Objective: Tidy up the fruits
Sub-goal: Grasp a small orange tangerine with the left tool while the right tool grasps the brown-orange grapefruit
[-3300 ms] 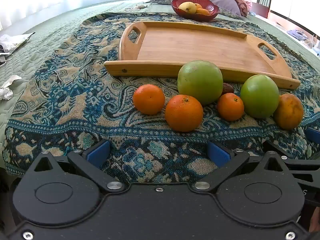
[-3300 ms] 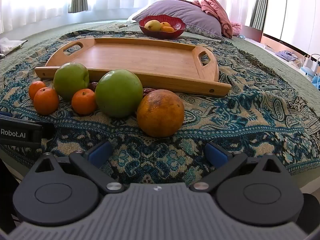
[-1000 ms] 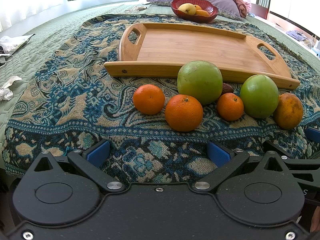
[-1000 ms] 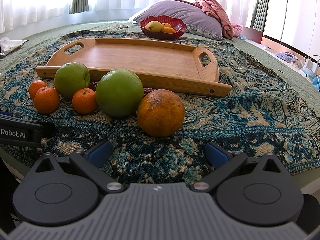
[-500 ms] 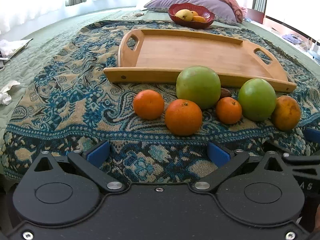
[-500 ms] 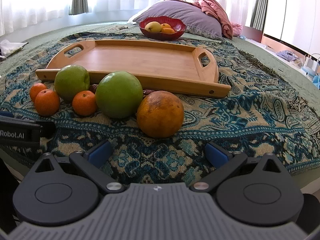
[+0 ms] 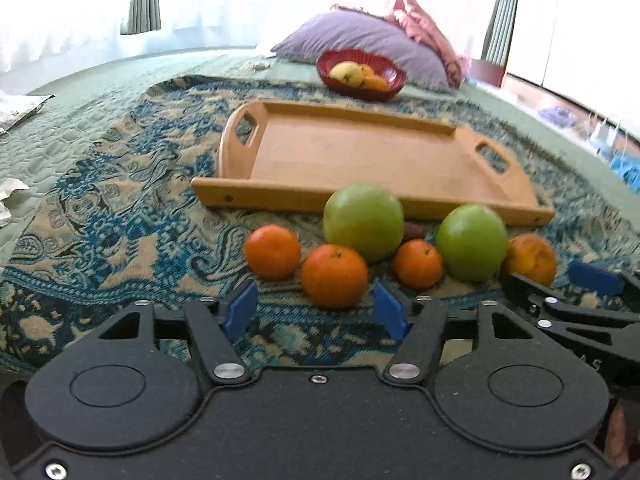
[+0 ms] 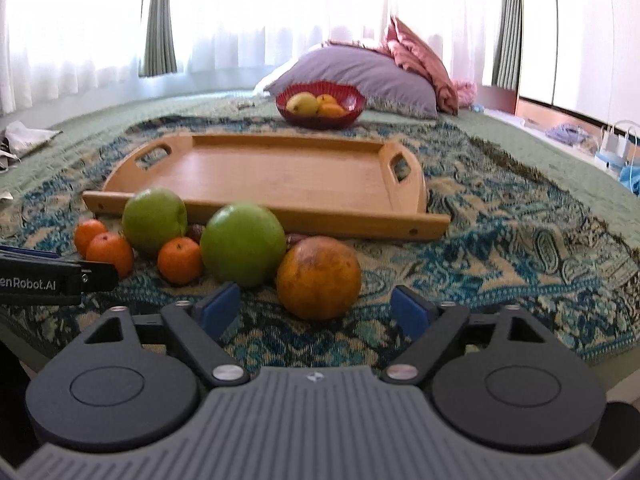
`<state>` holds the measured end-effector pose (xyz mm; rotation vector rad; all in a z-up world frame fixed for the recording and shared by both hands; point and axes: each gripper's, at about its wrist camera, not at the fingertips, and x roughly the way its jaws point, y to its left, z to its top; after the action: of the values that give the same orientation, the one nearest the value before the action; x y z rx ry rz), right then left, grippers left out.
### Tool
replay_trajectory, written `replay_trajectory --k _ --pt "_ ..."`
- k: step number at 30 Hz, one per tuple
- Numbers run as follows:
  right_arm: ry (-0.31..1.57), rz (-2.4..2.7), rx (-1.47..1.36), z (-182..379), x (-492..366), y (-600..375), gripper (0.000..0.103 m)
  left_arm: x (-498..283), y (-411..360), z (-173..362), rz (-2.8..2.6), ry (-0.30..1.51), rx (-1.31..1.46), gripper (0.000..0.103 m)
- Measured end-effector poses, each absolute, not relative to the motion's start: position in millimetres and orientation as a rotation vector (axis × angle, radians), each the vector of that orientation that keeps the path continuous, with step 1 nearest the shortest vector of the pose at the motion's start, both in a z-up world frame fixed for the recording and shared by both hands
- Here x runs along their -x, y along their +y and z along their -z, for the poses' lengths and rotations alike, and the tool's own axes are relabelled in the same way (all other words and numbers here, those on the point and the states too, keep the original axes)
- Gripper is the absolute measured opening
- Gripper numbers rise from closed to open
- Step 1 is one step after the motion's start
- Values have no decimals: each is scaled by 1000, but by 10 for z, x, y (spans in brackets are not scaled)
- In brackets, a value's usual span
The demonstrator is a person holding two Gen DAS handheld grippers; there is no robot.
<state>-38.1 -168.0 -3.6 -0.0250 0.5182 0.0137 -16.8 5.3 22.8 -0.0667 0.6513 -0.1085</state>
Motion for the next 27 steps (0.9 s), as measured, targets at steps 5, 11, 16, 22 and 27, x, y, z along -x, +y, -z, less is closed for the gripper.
replay_trajectory --k 5,11,16,22,27 --pt "483 -25 53 8 378 -1637 77 159 -7 -211 131 628 48 49" --pt "483 -13 52 53 325 -1656 70 208 -79 -187 147 591 9 47" --pt "476 -13 62 90 326 -1652 70 194 -89 -142 150 589 3 46" --pt "466 -10 70 122 324 -1648 70 202 -99 -110 163 565 -8 46" --pt "475 -5 64 150 296 -1672 70 182 -88 -87 165 561 -3 45"
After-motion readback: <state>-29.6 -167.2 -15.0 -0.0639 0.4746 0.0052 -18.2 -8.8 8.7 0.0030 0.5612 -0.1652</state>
